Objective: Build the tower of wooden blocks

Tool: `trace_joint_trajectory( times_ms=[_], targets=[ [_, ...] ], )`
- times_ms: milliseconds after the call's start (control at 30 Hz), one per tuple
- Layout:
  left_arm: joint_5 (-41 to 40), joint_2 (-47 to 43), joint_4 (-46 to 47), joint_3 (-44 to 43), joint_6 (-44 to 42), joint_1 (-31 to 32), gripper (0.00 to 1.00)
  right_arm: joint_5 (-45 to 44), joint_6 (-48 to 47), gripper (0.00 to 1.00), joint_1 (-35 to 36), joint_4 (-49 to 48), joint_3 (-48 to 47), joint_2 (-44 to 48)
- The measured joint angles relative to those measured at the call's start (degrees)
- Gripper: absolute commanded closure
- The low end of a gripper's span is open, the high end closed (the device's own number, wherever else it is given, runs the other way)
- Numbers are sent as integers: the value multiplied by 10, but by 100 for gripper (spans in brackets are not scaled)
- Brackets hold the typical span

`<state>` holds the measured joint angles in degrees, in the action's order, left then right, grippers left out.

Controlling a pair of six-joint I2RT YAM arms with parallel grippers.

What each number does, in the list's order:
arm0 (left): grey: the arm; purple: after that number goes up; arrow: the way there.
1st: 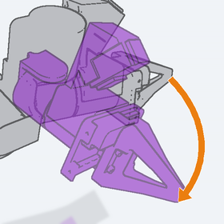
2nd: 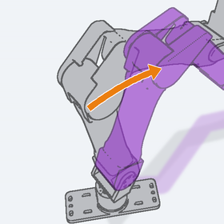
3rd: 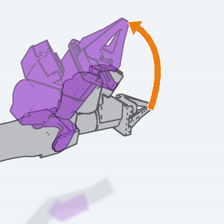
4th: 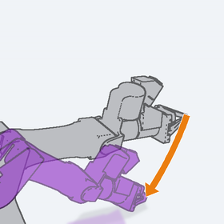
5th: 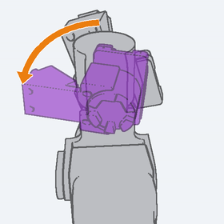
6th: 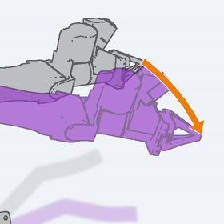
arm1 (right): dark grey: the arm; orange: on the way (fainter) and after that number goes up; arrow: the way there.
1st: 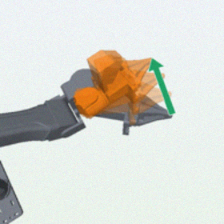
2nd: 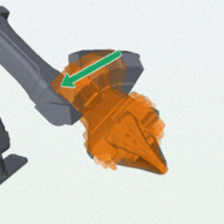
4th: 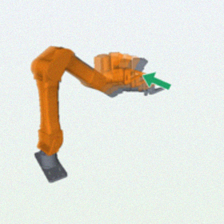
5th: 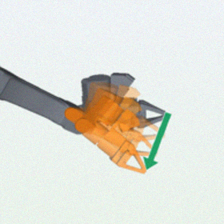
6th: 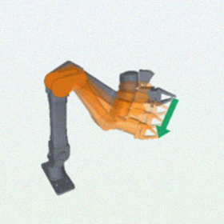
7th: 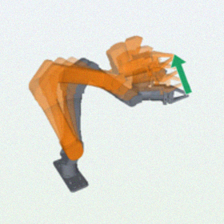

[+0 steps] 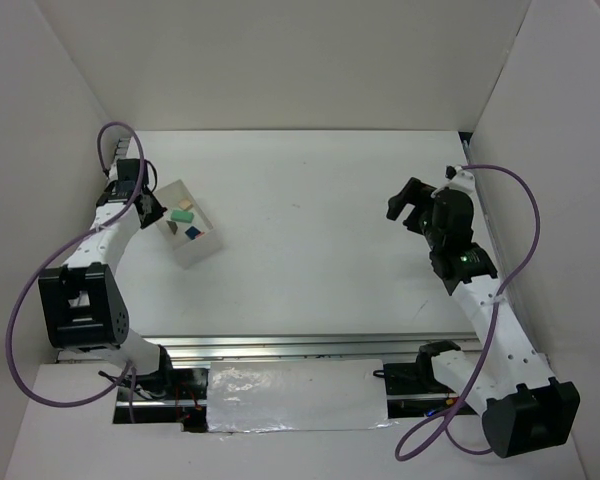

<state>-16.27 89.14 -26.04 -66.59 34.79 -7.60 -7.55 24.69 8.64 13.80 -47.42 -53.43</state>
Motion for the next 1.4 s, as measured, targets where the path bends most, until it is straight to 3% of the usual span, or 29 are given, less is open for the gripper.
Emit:
trace_joint_trajectory(
  times_ms=[67,167,267,300,467,533,633,800,833,900,933,1233,1400],
  targets=[
    [-2,-17,11,-2,-14,10,86,-8,-2,4,6,0,0,3],
    [-16,-23,8,-19,-29,28,57,-19,-5,3,14,1,0,6],
    [-19,-20,-4,-35,-28,36,52,-28,-6,3,18,6,0,6],
    [-20,-18,-7,-37,-28,36,43,-30,-6,3,19,9,0,6],
    [-23,15,-38,-45,-9,33,26,-38,-6,2,23,15,1,11],
    [-18,21,-42,-37,1,31,25,-40,-7,2,23,15,1,16],
    [-14,23,-38,-18,9,27,32,-41,-8,2,24,15,1,18],
    [-14,48,-25,-5,20,24,58,-44,-8,2,24,17,1,18],
    [-14,55,-23,-4,21,24,64,-45,-8,2,24,17,1,18],
    [-14,60,-20,-1,24,24,92,-48,-8,2,24,17,1,17],
    [-14,61,-19,0,21,24,100,-49,-8,2,24,17,1,17],
    [-56,17,-33,-3,-20,37,100,-53,-10,4,24,17,1,18],
    [-116,-52,-22,-33,-88,96,100,-58,-17,4,30,17,1,16]
  ],
)
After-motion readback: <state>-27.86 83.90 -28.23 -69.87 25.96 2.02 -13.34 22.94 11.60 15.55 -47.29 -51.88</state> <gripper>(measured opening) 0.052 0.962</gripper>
